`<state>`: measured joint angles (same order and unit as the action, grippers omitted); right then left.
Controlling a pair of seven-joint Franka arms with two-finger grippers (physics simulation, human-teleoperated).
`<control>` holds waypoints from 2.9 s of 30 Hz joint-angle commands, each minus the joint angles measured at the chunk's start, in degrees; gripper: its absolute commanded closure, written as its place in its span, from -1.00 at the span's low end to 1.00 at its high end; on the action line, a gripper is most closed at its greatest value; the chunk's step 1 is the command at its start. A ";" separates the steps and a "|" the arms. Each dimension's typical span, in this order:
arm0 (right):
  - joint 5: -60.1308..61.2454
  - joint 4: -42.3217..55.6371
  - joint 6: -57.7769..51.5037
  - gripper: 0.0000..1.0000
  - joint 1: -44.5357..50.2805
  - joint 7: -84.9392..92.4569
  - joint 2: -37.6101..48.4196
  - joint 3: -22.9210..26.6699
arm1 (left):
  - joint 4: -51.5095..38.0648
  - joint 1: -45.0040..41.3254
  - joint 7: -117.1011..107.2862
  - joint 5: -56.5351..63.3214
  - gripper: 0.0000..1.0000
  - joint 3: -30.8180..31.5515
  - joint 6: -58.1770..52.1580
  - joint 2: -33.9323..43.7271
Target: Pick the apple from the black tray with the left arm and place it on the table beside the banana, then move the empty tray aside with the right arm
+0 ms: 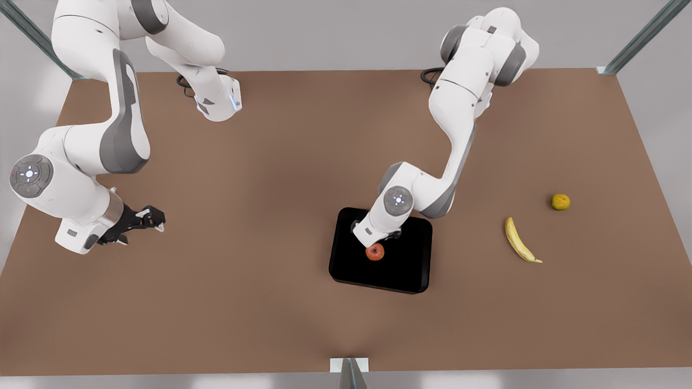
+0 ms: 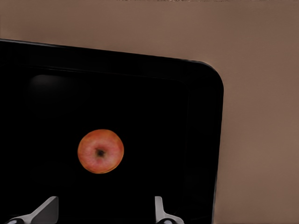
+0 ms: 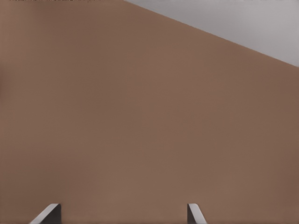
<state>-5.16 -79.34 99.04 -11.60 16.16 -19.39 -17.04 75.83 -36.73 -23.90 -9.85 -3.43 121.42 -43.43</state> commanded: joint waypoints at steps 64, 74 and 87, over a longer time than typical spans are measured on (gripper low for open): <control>2.62 5.25 5.73 -1.00 18.63 -14.48 -11.55 -4.58 | -6.31 -0.01 3.25 7.74 -0.28 -0.44 2.68 -11.86; -0.02 4.72 4.85 -1.00 20.04 -23.28 -11.55 -4.14 | -6.31 1.49 4.48 7.13 -0.27 -0.53 -10.94 -4.39; -5.65 13.77 9.50 -0.98 33.49 -64.32 -21.65 -3.44 | -6.05 13.17 12.91 7.83 -0.27 -1.67 -28.79 4.49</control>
<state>-9.44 -66.75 106.71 21.17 -12.86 -40.14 -20.58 69.81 -24.18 -17.68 -1.90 -4.88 98.86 -39.07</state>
